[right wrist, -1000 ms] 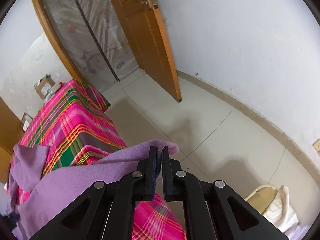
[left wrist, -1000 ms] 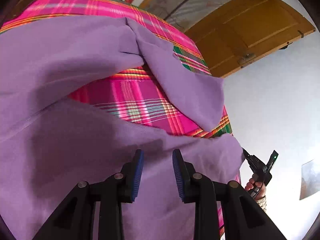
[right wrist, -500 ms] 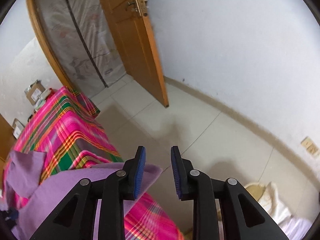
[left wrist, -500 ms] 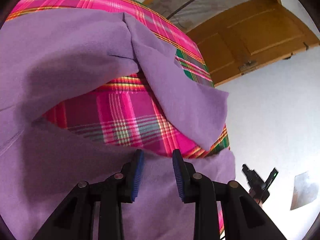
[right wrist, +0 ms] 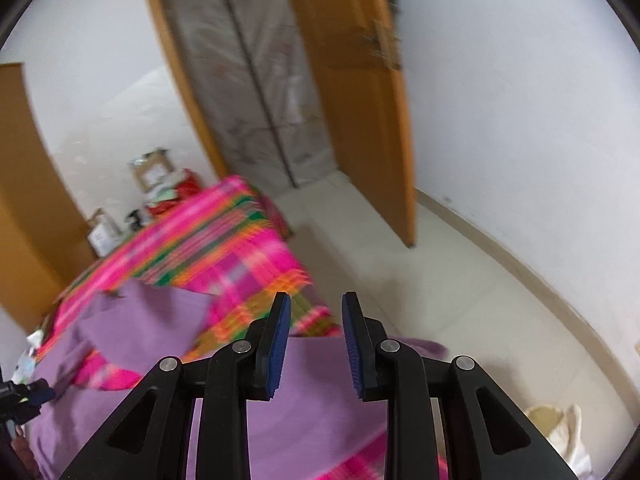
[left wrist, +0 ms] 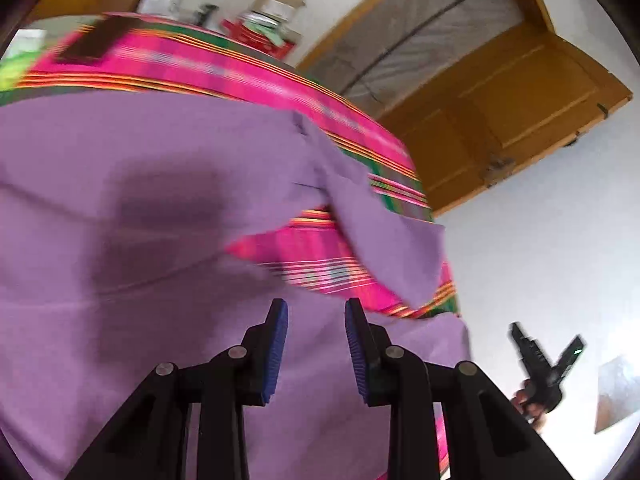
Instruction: Fold clothes
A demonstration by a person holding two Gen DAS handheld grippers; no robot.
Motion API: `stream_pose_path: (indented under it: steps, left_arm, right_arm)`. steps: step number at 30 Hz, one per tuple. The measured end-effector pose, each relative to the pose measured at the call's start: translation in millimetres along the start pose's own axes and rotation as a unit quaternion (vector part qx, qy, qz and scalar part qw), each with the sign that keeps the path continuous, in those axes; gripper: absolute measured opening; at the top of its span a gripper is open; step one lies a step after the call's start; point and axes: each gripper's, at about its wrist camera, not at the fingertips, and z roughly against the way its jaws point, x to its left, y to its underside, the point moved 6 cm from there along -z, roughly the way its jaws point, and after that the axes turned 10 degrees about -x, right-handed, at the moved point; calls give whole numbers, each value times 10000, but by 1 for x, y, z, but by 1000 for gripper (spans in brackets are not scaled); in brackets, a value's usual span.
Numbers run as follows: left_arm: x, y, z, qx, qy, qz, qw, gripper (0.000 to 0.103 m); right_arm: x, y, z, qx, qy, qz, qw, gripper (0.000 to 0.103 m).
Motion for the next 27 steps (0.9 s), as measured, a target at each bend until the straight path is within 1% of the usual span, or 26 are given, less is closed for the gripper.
stream_pose_path:
  steps: [2,4,7,10,12,15,16,17,19,20,22,23,24,25,27]
  left_arm:
    - [13,-6,23,-124,-236,55,9996,30]
    - [20,-14,43,-257,-447,-18,9987,30]
    - [24,-33,78,-481,-864,-358,9945,30]
    - [20,-52,105,-653,-1126,-671,9892,30]
    - [14,-66,125,-784,-1283,-876,9847,30]
    - [-1,-89,146,-940,-1443,-1154,9783,30]
    - [-7,-97,148,-943,-1476,-1221,9769,30]
    - [-12,-105,150,-926,-1520,-1254,9760,30]
    - [-20,-115,150,-888,-1544,-1338,9749,30]
    - [-25,-120,147,-840,-1541,-1432,9740,30]
    - [-34,-126,130,-689,-1615,-1723,9693,30]
    - [-35,-128,119,-602,-1681,-1820,9669,30]
    - [-32,-127,104,-452,-1705,-1845,9669,30]
    - [-29,-126,89,-281,-1715,-1845,9673,30]
    - [-20,-125,55,41,-1692,-1820,9686,30]
  right_arm:
    - [22,-6,4,-72,-243,172,9995,28]
    - [40,-11,6,-100,-420,365,9984,29]
    - [74,-22,7,-85,-772,651,9949,29]
    - [112,-38,12,-123,-1177,977,9882,29]
    - [140,-54,21,-267,-1378,1215,9826,29]
    - [181,-80,39,-482,-1695,1607,9712,29]
    - [198,-88,47,-540,-1842,1819,9644,29]
    - [214,-96,54,-593,-1986,2025,9571,30]
    - [241,-104,61,-625,-2172,2386,9445,37]
    - [251,-105,60,-581,-2216,2531,9399,39]
    - [271,-97,51,-432,-2391,2854,9271,41]
    - [276,-89,43,-326,-2444,2972,9224,41]
    - [281,-80,35,-210,-2492,3084,9178,41]
    - [283,-67,20,-23,-2520,3161,9146,41]
    - [285,-37,-7,445,-2725,3220,9056,41]
